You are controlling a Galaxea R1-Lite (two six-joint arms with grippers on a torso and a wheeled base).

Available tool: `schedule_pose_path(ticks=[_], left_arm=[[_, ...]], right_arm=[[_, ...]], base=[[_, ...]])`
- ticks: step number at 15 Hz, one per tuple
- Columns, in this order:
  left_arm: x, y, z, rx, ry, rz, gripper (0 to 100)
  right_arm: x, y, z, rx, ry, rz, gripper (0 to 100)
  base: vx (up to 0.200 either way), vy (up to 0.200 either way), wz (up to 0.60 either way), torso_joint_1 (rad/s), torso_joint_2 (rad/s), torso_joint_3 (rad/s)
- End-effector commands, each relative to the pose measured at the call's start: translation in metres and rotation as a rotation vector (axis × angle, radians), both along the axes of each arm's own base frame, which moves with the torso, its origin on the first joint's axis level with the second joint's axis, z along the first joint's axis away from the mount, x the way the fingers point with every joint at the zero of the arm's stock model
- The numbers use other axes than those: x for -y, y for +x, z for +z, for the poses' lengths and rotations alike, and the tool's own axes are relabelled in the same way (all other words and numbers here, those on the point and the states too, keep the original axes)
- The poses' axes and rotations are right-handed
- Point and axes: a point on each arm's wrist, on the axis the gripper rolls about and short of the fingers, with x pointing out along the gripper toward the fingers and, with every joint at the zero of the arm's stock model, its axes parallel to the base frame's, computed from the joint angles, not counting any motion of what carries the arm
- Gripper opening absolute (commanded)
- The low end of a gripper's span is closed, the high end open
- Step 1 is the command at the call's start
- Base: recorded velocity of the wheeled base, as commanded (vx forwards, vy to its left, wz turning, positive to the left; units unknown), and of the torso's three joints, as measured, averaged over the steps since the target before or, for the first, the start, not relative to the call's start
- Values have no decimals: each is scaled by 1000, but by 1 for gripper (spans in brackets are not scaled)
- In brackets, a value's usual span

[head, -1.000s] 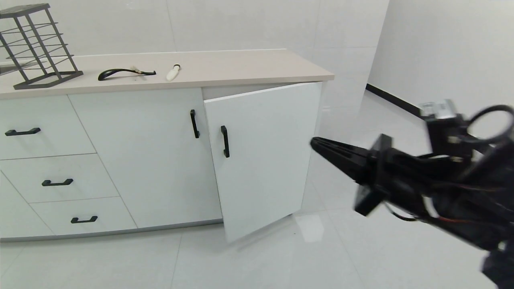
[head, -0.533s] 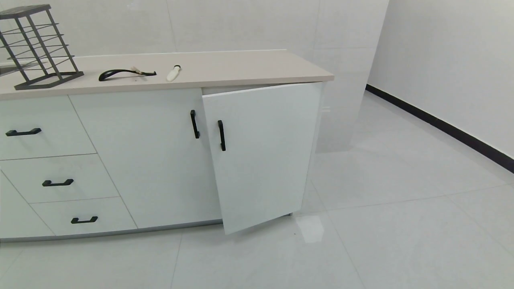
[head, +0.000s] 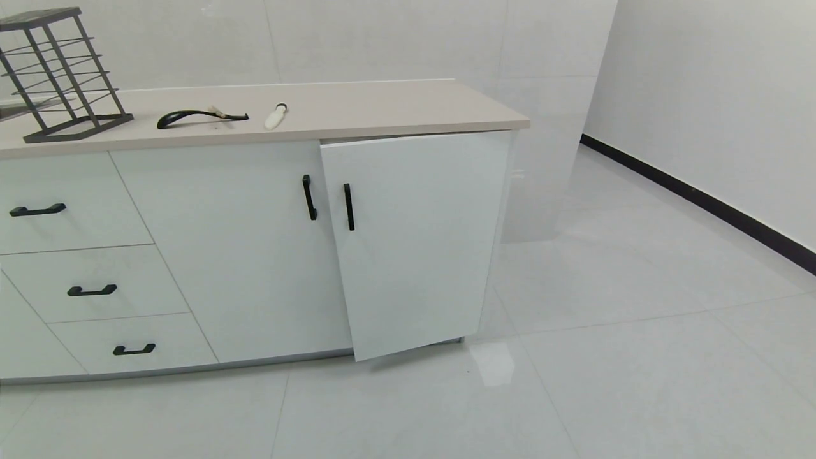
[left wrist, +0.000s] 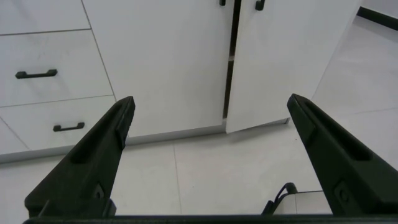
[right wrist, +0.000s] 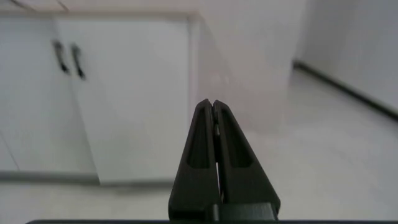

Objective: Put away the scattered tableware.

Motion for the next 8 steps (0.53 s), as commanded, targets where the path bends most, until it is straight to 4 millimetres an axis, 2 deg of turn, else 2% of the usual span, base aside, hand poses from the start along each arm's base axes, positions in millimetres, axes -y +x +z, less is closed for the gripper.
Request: schedule_pose_path(ticks=[1,8], left_arm=[[0,0,0,0,-1,7,100],[0,0,0,0,1,12,100]], right_arm=[[3,-7,-23,-105,2,-105,0],[2,-7,-23,-110,-3,-70,0]], base=[[0,0,0,0,0,0],[0,0,0,0,0,0]])
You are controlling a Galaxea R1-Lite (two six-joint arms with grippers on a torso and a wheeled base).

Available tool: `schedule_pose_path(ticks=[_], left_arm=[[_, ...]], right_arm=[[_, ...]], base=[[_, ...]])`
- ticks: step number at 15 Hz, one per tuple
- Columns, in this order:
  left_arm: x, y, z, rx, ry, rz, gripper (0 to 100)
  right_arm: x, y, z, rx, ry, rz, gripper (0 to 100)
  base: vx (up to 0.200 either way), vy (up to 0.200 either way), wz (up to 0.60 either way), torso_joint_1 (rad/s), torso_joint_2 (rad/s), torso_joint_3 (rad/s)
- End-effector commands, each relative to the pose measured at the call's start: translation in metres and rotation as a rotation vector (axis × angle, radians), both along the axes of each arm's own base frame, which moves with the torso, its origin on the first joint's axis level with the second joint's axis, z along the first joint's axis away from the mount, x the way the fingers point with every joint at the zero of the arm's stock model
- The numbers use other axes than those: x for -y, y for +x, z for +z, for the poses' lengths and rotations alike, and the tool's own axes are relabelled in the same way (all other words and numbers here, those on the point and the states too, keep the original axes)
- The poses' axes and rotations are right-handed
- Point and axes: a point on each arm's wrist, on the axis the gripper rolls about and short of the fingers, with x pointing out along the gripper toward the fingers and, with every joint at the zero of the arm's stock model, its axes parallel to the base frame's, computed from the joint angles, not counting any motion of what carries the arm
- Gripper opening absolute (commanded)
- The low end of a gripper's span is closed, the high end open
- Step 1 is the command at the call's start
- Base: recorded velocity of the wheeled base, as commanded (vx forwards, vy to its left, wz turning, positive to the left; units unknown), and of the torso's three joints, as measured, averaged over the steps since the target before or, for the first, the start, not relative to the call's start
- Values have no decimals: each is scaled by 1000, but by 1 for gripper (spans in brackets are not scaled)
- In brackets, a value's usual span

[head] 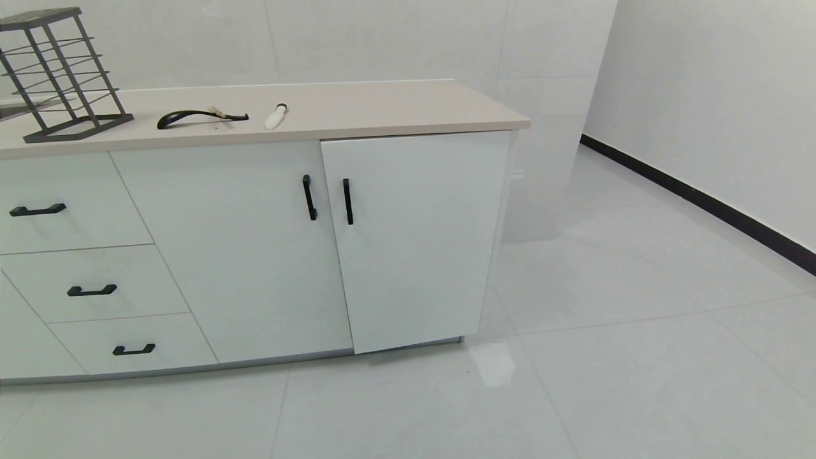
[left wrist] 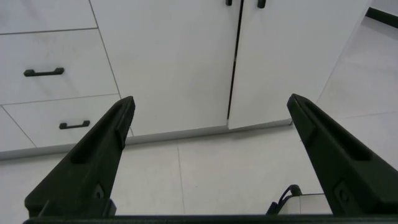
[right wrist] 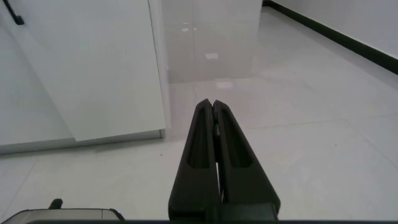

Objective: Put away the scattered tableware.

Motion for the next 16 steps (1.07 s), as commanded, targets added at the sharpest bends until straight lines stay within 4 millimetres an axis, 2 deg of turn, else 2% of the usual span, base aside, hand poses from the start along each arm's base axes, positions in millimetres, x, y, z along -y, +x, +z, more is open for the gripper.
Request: schedule_pose_path(ticks=[1,2,10,16], left_arm=[[0,0,0,0,0,0,100],[0,0,0,0,0,-3,100],[0,0,0,0,1,-3,100],[0,0,0,-1,-2,-2,100]], right_arm=[[0,0,0,-1,1,8,0],[0,0,0,-1,1,6,0],[0,0,0,-1,1,-17,0],[0,0,0,-1,1,-17,0]], base=[[0,0,0,0,0,0],[0,0,0,0,0,0],[0,0,600,4,4,4],[0,200,0,2,3,2]])
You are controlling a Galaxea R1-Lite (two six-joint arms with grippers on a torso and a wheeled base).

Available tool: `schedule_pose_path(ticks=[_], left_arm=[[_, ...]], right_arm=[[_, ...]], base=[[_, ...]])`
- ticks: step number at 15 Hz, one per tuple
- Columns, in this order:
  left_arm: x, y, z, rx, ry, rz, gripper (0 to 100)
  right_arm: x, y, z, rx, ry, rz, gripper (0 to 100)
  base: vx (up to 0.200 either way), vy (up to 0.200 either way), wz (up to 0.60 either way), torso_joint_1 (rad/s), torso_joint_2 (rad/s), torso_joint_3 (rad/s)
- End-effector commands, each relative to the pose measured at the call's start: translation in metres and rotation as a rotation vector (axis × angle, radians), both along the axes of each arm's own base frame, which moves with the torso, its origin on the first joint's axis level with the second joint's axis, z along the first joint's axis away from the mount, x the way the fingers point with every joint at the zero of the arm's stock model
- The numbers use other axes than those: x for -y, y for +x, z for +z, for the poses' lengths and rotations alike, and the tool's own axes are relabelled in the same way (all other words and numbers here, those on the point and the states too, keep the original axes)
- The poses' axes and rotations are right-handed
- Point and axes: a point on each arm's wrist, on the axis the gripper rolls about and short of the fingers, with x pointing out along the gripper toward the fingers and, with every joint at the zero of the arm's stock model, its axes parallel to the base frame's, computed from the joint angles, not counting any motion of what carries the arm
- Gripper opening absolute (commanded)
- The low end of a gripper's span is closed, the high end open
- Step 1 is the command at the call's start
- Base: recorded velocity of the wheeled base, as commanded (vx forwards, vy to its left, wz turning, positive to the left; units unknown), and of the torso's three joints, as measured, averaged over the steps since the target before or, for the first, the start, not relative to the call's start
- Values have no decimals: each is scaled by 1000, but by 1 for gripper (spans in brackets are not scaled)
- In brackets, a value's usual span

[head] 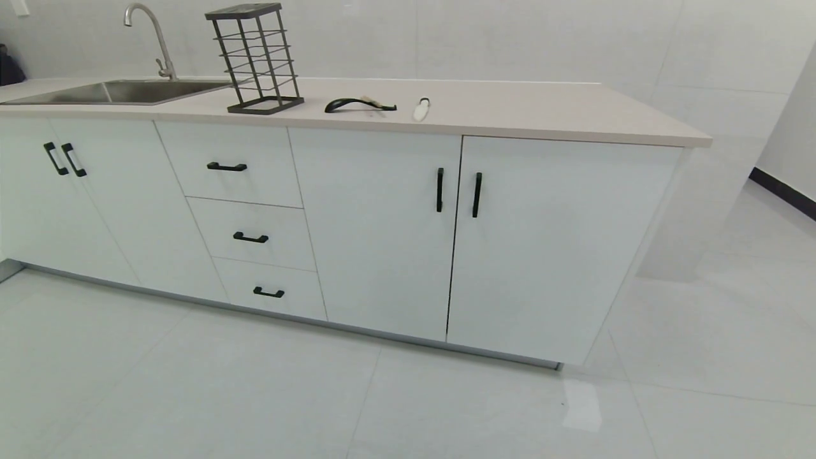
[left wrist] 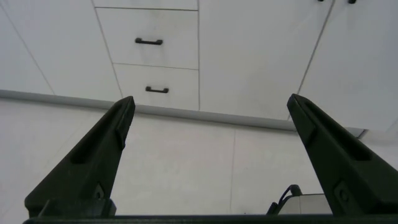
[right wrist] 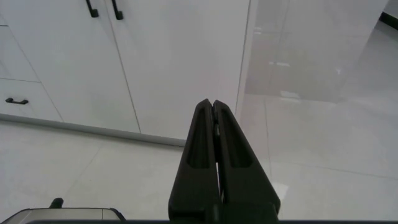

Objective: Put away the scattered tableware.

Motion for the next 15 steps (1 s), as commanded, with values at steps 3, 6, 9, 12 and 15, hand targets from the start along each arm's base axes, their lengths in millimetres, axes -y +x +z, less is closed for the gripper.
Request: schedule_pose_path(ticks=[3,6,9,12,15], left_arm=[[0,0,0,0,0,0,100],[0,0,0,0,0,0,100],[0,0,0,0,-1,0,100],[0,0,0,0,-1,0,100],[0,0,0,0,-1,0,100]], right_arm=[[0,0,0,-3,0,1,0],[0,0,0,-3,0,1,0],[0,0,0,-3,0,1,0],[0,0,0,-3,1,1,0],[0,0,0,-3,0,1,0]], base=[[0,200,0,2,2,1],[67,200,0,-1,4,1],[200,200,0,6,-1,1],[200,133,0,4,1,4],[200,67,0,1,1,1]])
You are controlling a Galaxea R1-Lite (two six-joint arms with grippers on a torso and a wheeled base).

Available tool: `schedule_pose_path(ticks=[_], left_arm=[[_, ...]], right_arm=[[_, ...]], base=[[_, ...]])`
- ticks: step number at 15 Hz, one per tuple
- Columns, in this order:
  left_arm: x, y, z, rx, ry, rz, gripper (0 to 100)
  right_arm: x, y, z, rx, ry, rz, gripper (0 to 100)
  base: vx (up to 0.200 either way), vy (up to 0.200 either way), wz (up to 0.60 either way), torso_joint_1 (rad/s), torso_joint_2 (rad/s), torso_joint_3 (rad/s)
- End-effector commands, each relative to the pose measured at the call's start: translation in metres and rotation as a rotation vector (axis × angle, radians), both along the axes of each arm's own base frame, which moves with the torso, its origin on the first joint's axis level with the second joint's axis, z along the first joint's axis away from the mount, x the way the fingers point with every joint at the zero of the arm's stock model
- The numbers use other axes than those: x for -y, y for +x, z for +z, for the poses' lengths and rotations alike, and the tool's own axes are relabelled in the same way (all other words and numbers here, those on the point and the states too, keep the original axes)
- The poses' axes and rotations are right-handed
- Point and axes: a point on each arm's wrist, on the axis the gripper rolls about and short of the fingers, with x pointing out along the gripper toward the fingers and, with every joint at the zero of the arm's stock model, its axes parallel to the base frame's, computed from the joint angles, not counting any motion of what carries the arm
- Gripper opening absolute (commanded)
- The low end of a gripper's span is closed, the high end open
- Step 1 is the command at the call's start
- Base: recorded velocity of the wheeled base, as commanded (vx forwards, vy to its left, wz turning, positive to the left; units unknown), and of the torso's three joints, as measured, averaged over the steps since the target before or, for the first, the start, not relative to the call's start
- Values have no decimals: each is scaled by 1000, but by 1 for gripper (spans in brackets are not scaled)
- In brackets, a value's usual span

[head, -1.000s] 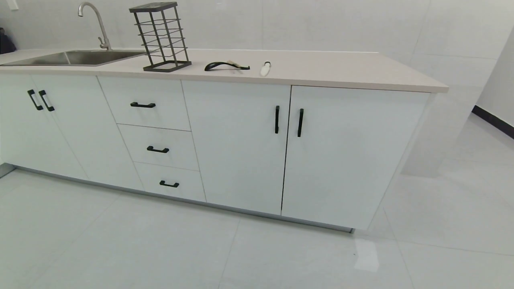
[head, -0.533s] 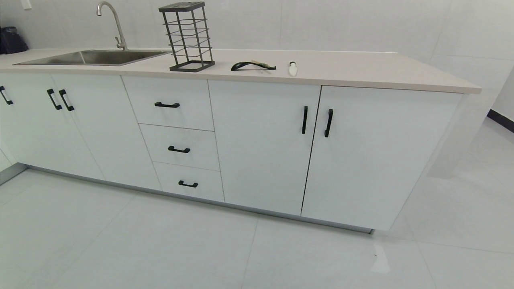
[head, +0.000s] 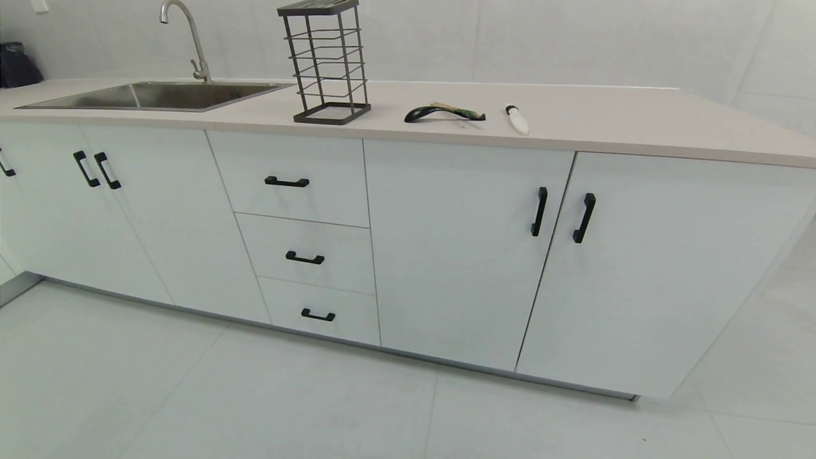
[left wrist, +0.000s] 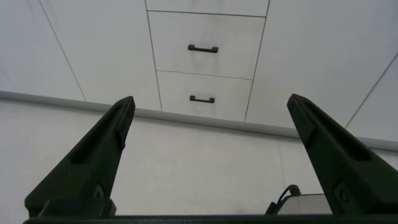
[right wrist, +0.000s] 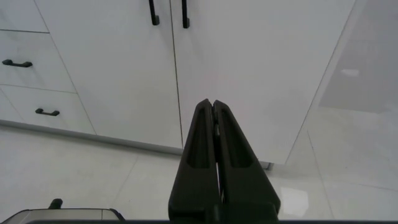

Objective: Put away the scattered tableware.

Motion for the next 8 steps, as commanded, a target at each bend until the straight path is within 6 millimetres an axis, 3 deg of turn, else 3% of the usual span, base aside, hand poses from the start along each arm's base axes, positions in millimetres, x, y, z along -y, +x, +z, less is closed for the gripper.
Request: schedule_pose_path(ticks=[1,3,8], left_arm=[[0,0,0,0,0,0,100],[0,0,0,0,0,0,100],[0,0,0,0,0,2,100]], right_arm=[[0,0,0,-2,0,0,0],[0,0,0,-2,0,0,0],[0,0,0,-2,1,0,0]], base=[[200,200,0,-2,-2,2],[200,200,0,0,-5,-2],[0,200,0,2,3,3]])
